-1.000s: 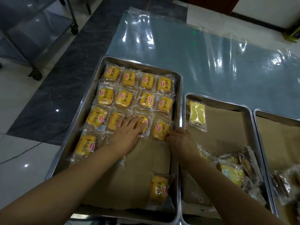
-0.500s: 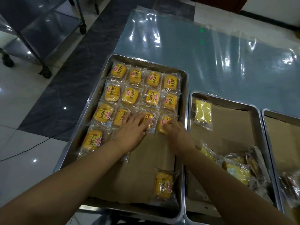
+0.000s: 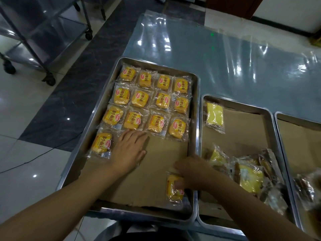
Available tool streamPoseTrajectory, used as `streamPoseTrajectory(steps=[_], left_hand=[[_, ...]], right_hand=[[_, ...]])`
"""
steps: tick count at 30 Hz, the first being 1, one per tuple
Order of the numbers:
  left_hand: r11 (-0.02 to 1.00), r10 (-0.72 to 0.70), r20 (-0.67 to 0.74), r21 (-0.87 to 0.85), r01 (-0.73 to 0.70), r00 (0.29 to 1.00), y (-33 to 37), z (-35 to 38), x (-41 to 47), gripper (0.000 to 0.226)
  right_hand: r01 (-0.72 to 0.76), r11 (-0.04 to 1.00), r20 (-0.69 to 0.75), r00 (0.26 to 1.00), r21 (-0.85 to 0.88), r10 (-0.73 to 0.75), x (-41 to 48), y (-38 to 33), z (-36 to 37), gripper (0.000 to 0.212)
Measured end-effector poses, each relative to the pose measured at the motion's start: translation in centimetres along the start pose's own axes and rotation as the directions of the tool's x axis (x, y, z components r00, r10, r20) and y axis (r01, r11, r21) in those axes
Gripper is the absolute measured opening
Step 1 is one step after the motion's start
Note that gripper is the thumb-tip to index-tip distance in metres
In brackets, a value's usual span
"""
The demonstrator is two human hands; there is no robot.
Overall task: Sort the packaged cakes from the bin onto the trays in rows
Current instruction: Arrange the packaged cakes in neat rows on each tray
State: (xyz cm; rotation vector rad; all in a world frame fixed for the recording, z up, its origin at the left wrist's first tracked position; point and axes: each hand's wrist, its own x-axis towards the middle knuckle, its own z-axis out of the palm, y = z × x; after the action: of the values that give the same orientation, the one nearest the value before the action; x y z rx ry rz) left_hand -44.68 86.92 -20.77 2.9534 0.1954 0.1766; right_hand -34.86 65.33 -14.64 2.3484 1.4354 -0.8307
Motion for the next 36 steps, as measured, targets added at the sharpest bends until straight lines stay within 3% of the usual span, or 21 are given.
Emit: streamPoseTrajectory(steps=[6,11,16,19,23,25,28,36], left_hand=[[1.0,-0.014,-0.017,0.016,0.014,1.0,-0.2,-0.4,-1.5,0.061],[0.999,-0.03,-0.024,0.015,0.03,0.999,-0.8,-0.8,-1.7,0.06],[0.997,-0.075,0.033,0.04,0.074,0.997,-1.3,-1.9,-2.0,0.055],[0.994,-0.098,0.036,0.047,0.096,0.995,-2.1,-2.5,-2.5,0.048],[0.992,-0.12,0.055,0.056,0.117,0.991,-3.7,-2.7,-3.6,0.05],[0.991,-0.131,0.089,0.04,0.128,0.987,-4.2,-2.5,-3.8,0.055],[0.995,-0.105,0.128,0.016,0.103,0.986,-4.4,-2.0,-3.8,0.057],[0.995,-0.079,0.129,-0.054,0.086,0.988,-4.5,-1.5,-3.0,0.055]], right_hand=[[0.033,0.999,0.063,0.998,-0.031,-0.031,0.7,-0.6,0.9,0.065],[0.008,0.991,0.128,0.991,0.135,-0.025,1.5,-0.3,0.3,0.049],[-0.056,0.933,-0.157,0.98,0.355,0.119,4.5,-0.9,-2.0,0.038],[-0.07,0.854,-0.247,0.942,0.516,0.226,6.2,-1.7,-2.8,0.039],[-0.097,0.943,-0.475,0.845,0.319,0.247,7.0,-2.5,-2.0,0.046],[-0.06,0.944,-0.559,0.793,0.323,0.242,6.8,-3.1,-1.3,0.038],[0.05,0.867,-0.497,0.835,0.496,0.237,6.7,-4.1,-0.7,0.021],[0.069,0.733,-0.373,0.891,0.676,0.26,7.1,-4.2,0.0,0.029]])
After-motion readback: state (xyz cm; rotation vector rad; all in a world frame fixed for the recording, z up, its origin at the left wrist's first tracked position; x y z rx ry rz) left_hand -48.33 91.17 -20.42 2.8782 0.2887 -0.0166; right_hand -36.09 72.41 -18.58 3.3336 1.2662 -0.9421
